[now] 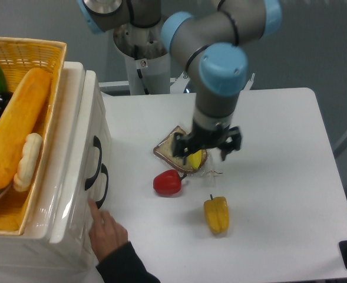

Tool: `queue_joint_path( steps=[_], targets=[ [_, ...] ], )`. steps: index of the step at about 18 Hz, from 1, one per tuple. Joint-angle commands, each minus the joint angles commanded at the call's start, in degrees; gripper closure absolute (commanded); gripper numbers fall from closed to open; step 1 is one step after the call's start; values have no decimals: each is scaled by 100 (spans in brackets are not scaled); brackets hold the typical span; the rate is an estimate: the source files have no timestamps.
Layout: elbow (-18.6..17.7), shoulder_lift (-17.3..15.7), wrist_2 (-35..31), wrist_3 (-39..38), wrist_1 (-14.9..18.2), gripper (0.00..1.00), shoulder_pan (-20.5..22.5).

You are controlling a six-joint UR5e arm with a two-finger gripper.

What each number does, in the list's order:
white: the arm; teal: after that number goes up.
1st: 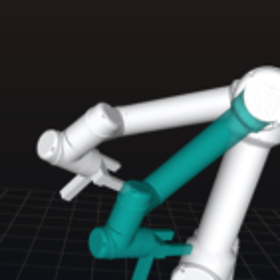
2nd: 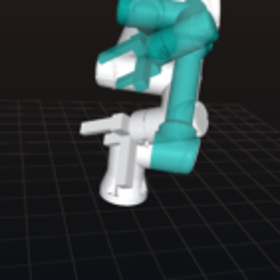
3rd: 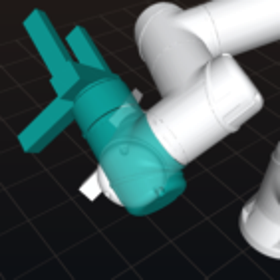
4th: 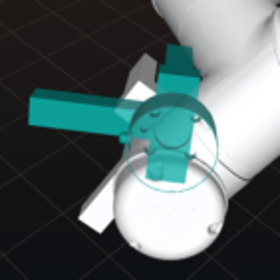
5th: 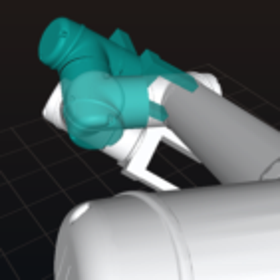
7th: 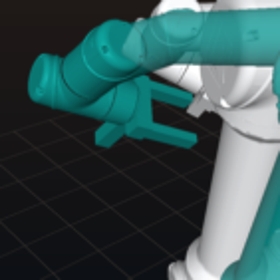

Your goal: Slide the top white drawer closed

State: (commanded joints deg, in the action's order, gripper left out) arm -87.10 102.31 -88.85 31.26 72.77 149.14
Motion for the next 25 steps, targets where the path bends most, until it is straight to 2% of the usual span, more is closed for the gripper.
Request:
queue_joint_path(
  steps=[3,7,12,16,19,25],
  targets=[
    [-44,-176,-342,678,26,0,203],
    [-316,-580,-642,724,53,0,615],
    [-343,-932,-721,951,430,0,1142],
    [-413,-1169,-906,1592,694,0,1616],
    [-545,-1388,-941,2189,747,0,2091],
    [-1036,-1986,-941,3648,808,0,3181]
  ],
)
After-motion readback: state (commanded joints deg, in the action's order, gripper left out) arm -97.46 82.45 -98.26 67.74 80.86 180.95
